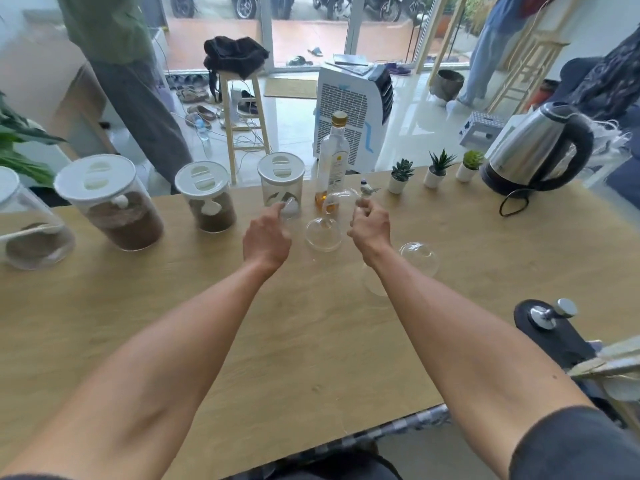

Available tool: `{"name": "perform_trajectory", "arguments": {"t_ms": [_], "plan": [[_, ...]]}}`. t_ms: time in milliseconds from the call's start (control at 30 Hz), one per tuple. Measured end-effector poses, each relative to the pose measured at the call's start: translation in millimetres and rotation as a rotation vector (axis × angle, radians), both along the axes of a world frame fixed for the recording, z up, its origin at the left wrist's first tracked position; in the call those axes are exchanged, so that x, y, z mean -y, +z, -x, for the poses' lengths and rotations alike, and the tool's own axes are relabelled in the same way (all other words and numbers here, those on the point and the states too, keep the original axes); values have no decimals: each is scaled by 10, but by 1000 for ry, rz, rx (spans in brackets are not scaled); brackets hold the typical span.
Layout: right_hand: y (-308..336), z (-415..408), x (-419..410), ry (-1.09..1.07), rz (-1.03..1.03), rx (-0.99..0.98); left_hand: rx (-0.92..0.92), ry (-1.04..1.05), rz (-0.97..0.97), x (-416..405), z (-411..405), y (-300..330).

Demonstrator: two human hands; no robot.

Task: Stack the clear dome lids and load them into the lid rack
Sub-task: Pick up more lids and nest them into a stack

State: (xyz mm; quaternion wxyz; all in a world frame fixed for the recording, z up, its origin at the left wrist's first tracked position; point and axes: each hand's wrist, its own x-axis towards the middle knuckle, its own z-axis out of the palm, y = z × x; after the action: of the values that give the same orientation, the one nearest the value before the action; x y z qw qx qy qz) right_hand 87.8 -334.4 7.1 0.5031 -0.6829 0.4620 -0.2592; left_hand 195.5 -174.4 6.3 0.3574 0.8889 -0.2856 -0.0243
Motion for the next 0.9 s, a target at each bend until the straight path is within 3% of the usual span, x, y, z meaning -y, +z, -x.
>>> {"name": "perform_trajectory", "arguments": {"t_ms": [200, 500, 700, 900], "plan": [[-52, -147, 93, -49, -329, 105, -250, 237, 267, 106, -31, 128], [-426, -299, 132, -171, -571, -27, -607, 393, 533, 159, -138, -1], [-558, -264, -56, -189, -532, -134, -905, 385, 579, 251, -102, -41], [-544, -179, -197, -157, -367, -261, -1024, 368, 525, 385, -21, -135]]}}
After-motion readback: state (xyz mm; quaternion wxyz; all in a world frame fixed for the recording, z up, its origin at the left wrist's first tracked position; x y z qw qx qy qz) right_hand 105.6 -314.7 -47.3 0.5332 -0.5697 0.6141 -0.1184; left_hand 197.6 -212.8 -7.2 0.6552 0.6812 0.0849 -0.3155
